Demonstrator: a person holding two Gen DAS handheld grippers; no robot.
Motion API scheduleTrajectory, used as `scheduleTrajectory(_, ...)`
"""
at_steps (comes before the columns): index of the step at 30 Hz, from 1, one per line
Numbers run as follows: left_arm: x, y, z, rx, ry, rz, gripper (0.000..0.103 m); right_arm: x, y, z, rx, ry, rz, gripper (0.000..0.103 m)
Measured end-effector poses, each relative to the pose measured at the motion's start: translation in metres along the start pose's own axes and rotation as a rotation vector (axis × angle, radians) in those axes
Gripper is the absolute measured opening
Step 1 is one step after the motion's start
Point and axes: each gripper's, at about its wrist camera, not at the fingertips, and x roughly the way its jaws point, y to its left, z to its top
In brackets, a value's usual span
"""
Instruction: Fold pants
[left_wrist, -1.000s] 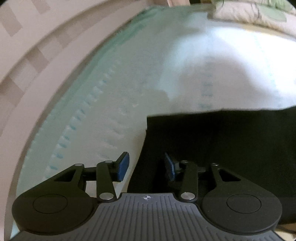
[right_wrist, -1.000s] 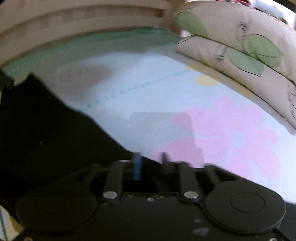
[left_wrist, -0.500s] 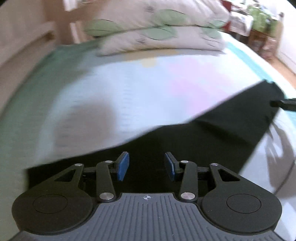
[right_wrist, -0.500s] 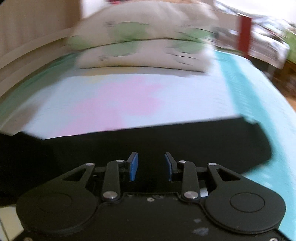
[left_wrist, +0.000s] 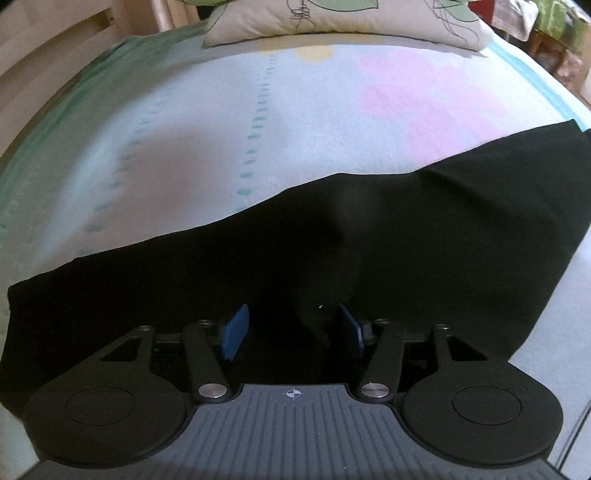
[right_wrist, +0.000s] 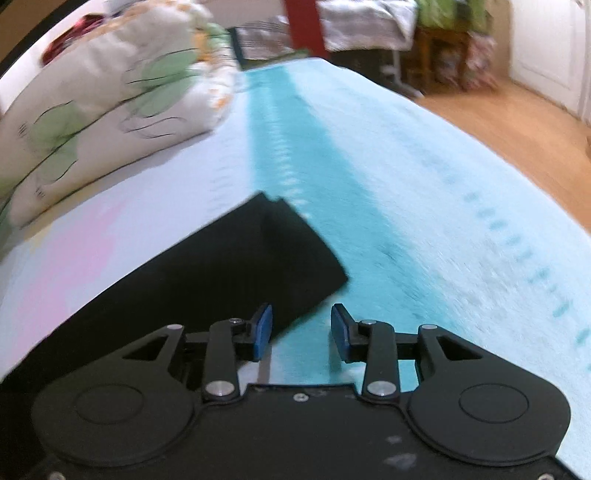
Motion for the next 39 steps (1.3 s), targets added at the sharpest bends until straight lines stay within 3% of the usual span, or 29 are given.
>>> scheduleTrajectory(5, -0.001, -0.012, -0.007, 0.042, -0.031, 0.053, 0.054, 0.012, -0.002, 0.006, 0.052, -0.023, 0.082, 0.041)
scheduleTrajectory(6, -0.002, -0.012, -0.008, 0.04, -0.032, 0.054, 0.054, 0.016, 0.0, 0.009, 0.047, -0.026, 0.111, 0.033)
scheduleTrajectory(7, -0.003, -0.011, -0.007, 0.033, -0.03, 0.052, 0.054, 0.019, 0.003, 0.012, 0.026, -0.036, 0.111, 0.008)
scheduleTrajectory(8, -0.003, -0.017, -0.003, 0.025, -0.027, 0.051, 0.054, 0.022, 0.009, 0.017, -0.009, -0.041, 0.107, 0.006)
scheduleTrajectory(12, -0.004, -0.018, 0.002, -0.014, -0.026, 0.053, 0.053, 0.016, 0.042, 0.026, -0.214, -0.106, 0.108, 0.006)
scheduleTrajectory(15, -0.003, -0.021, 0.001, -0.018, -0.036, 0.068, 0.053, 0.012, 0.058, 0.038, -0.284, -0.157, 0.153, 0.006)
scheduleTrajectory(20, -0.003, -0.022, 0.0, -0.03, -0.049, 0.079, 0.053, 0.019, 0.05, 0.048, -0.241, -0.194, 0.202, 0.006)
scheduleTrajectory(25, -0.002, -0.022, 0.001, -0.024, -0.047, 0.075, 0.053, 0.041, 0.035, 0.042, -0.162, -0.073, 0.156, 0.006)
scheduleTrajectory(28, -0.003, -0.021, 0.001, -0.027, -0.044, 0.072, 0.054, 0.021, 0.048, 0.052, -0.19, -0.124, 0.209, 0.006)
scheduleTrajectory(34, -0.003, -0.023, 0.0, -0.032, -0.047, 0.077, 0.053, -0.025, 0.074, 0.084, -0.195, -0.308, 0.38, 0.006)
scheduleTrajectory(36, -0.002, -0.021, 0.001, -0.035, -0.045, 0.071, 0.053, -0.025, 0.068, 0.081, -0.186, -0.313, 0.357, 0.006)
scheduleTrajectory(39, -0.001, -0.018, 0.001, -0.035, -0.042, 0.062, 0.054, 0.009, 0.045, 0.066, -0.145, -0.178, 0.236, 0.006)
